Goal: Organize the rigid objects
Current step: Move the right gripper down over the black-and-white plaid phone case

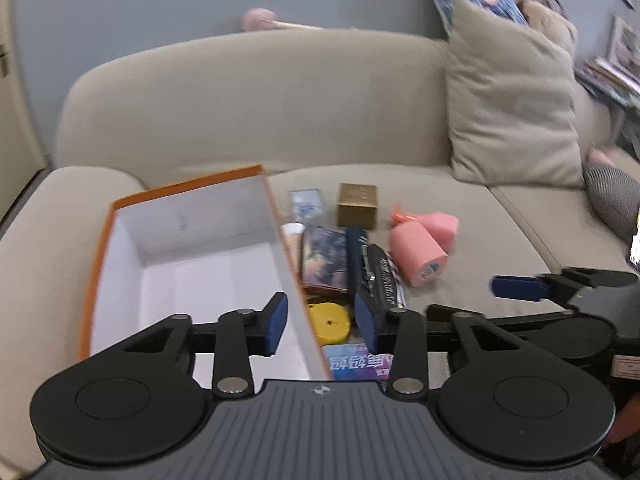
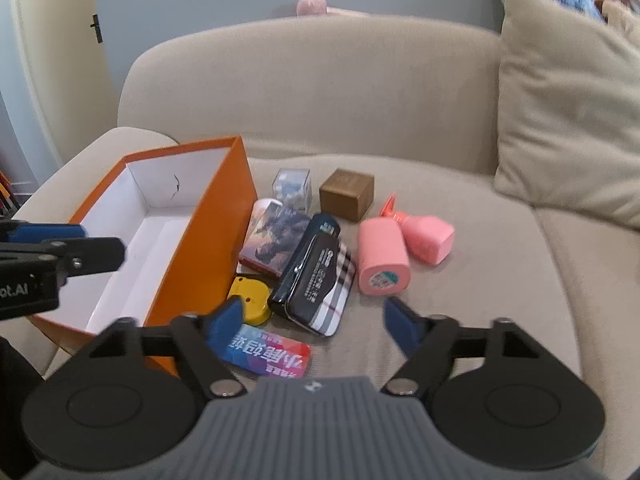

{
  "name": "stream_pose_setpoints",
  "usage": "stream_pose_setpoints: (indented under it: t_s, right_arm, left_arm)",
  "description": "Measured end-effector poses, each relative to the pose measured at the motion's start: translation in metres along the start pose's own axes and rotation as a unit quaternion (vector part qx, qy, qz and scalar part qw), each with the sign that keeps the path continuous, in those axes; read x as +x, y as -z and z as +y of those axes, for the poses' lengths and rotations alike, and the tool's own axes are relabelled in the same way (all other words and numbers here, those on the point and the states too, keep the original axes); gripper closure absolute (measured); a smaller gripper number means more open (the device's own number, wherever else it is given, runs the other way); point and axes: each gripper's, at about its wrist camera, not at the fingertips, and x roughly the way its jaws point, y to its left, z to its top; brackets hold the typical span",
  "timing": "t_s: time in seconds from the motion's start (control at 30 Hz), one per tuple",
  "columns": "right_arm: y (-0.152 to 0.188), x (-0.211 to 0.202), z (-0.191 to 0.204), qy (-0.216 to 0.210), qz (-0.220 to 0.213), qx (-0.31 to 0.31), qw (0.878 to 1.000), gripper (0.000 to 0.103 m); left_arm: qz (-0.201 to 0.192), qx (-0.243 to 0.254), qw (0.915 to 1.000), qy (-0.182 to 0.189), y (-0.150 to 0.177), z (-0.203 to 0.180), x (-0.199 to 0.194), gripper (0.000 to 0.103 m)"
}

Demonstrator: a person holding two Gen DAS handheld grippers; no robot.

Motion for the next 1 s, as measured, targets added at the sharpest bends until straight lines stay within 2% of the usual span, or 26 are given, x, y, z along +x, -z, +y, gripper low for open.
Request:
stream_pose_setpoints:
  t_s: [0.03,0.23,0.4,0.67,0.73,0.87,0.9,0.93,1.0]
  right_arm:
    - [-0.001,0.006,0.0,-0.001,0.004,0.003,1.0,0.033]
    - [-0.01,0.054,-0.004,-0.02,0.043,0.029,0.998,0.049]
    - [-0.016,0.093,-0.008,-0.03,0.071,0.043,0.996,0.049]
    - [-0.019,0.137,-0.012,-0.043,0.111,0.071,0.99,0.048]
    - [-0.018,0.142,-0.014,-0.045,0.112,0.077,0.99,0.039]
    - [-0.017,0.145,-0.017,-0.051,0.11,0.082,0.989,0.038]
    - [-0.018,0.143,-0.019,-0.055,0.11,0.084,0.989,0.043]
    - [-0.019,0.14,-0.022,-0.058,0.106,0.088,0.989,0.056]
    - [-0.023,0.137,-0.028,-0.06,0.108,0.091,0.988,0.062]
  left_arm:
    - [0.009,0.007,0.9999,0.005,-0.004,-0.002,0.008,0.069]
    - [0.072,0.013,0.9966,0.038,-0.026,0.001,0.054,0.085]
    - [0.1,0.029,0.9936,0.043,-0.04,0.001,0.085,0.085]
    - [0.124,0.042,0.9898,0.056,-0.053,0.001,0.116,0.085]
    - [0.127,0.043,0.9892,0.059,-0.054,0.0,0.121,0.085]
    - [0.134,0.047,0.988,0.06,-0.056,-0.002,0.131,0.085]
    - [0.136,0.05,0.9876,0.06,-0.056,-0.002,0.133,0.085]
    - [0.138,0.052,0.9873,0.058,-0.056,-0.003,0.134,0.085]
    - [0.142,0.059,0.9865,0.058,-0.057,-0.005,0.137,0.085]
